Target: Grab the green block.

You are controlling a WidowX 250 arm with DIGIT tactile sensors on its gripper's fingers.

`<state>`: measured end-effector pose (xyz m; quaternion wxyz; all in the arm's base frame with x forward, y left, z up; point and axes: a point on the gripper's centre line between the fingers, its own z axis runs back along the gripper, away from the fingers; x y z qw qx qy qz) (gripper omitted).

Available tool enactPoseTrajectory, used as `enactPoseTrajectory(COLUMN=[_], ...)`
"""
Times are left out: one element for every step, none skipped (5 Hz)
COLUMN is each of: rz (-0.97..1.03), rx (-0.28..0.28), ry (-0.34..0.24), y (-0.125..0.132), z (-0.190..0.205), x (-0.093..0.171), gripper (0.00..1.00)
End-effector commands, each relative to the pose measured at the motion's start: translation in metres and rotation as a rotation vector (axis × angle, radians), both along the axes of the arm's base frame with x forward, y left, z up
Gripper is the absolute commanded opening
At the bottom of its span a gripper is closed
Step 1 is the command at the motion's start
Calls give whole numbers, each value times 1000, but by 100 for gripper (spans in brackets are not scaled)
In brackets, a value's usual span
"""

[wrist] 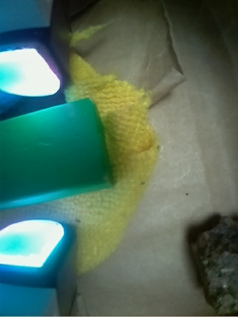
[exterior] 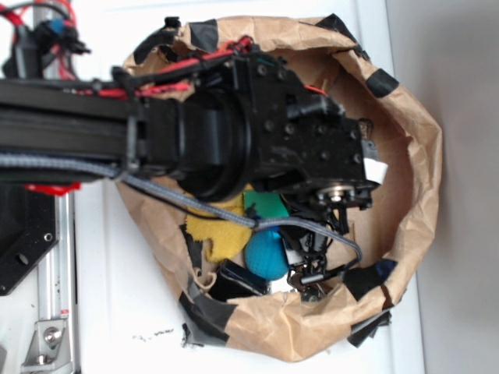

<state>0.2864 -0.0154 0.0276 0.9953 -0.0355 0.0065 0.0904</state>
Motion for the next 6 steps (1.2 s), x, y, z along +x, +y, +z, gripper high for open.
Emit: enactPoseTrajectory(rz=[-67, -99, -141, -151, -105, -128], rx=[4, -1, 30, 28, 130, 96], ry=[-49, -130, -224, -268, -210, -173], y=[-6, -3, 2, 13, 21, 18], z=[12, 40, 90, 140, 188, 177], x=[-7, -4, -1, 0, -2, -4], gripper=[0, 0, 0, 0, 0, 0])
